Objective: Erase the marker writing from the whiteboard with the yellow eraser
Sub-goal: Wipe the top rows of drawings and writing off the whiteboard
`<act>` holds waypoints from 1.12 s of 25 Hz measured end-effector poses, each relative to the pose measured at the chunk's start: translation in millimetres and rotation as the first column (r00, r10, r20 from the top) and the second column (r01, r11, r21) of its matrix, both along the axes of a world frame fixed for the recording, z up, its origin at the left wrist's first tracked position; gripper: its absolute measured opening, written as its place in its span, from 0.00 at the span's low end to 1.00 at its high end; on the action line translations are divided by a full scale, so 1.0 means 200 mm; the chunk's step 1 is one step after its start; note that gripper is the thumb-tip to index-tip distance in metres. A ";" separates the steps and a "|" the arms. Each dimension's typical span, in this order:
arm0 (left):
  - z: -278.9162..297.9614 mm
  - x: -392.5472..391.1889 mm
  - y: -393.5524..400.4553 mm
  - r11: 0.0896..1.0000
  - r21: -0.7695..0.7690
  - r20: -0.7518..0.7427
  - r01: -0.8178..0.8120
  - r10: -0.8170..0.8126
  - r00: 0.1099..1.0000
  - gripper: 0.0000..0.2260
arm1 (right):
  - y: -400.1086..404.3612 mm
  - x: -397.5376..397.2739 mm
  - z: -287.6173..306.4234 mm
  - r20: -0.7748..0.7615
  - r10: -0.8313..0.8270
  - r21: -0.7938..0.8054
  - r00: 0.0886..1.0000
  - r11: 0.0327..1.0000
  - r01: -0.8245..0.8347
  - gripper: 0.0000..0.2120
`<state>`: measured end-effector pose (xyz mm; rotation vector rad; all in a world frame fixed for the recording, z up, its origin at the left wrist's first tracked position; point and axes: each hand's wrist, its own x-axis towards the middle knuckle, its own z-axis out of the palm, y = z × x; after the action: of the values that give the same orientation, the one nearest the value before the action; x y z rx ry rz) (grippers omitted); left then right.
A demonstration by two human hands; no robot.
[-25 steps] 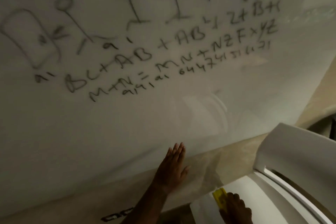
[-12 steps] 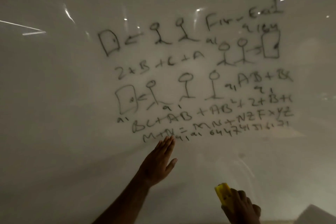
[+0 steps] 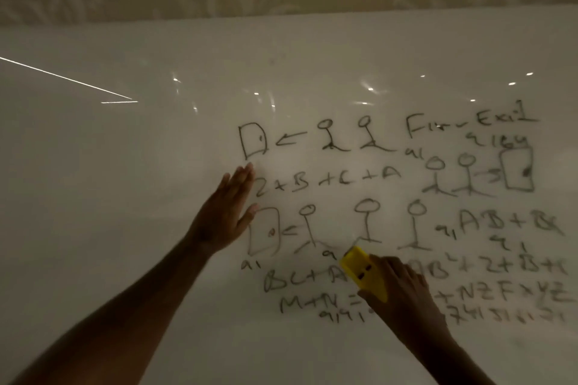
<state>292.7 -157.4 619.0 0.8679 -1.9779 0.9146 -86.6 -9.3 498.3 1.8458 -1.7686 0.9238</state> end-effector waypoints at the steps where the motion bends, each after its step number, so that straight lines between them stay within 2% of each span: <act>1: 0.09 0.06 -0.05 0.999 -0.026 -0.017 -0.028 0.027 0.999 0.34 | -0.04 0.05 0.13 -0.036 0.025 -0.073 0.999 0.997 -0.027 0.35; 7: 0.50 0.22 -0.33 0.976 -0.173 -0.163 -0.136 0.108 0.981 0.32 | -0.27 0.40 0.76 -0.182 0.120 -0.404 0.976 0.896 -0.186 0.35; 11: 0.64 0.23 -0.44 0.966 -0.225 -0.264 -0.130 0.068 0.962 0.32 | -0.46 0.62 1.09 -0.317 0.121 -0.507 0.941 0.817 -0.275 0.35; 16: 0.61 0.25 -0.52 0.960 -0.263 -0.330 -0.098 0.006 0.944 0.31 | -0.66 0.80 1.43 -0.421 0.026 -0.591 0.907 0.750 -0.296 0.31; 19: 0.61 0.26 -0.52 0.955 -0.285 -0.341 -0.086 -0.017 0.940 0.30 | -0.76 0.87 1.51 -0.414 -0.029 -0.626 0.910 0.735 -0.262 0.31; 24: 0.61 0.26 -0.54 0.942 -0.324 -0.348 -0.081 -0.039 0.937 0.30 | -0.82 0.97 1.46 -0.385 0.023 -0.628 0.922 0.726 -0.280 0.32; 26: 0.61 0.26 -0.54 0.940 -0.329 -0.348 -0.086 -0.036 0.937 0.30 | -0.80 0.97 1.37 -0.471 -0.014 -0.598 0.882 0.740 -0.308 0.30; 28: 0.61 0.26 -0.55 0.938 -0.332 -0.344 -0.095 -0.027 0.939 0.30 | -0.77 0.91 1.25 -0.600 -0.076 -0.559 0.796 0.753 -0.349 0.29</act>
<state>344.3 -267.1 740.6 0.7976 -1.4515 1.0147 95.8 -162.9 748.6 1.5543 -0.7739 0.7524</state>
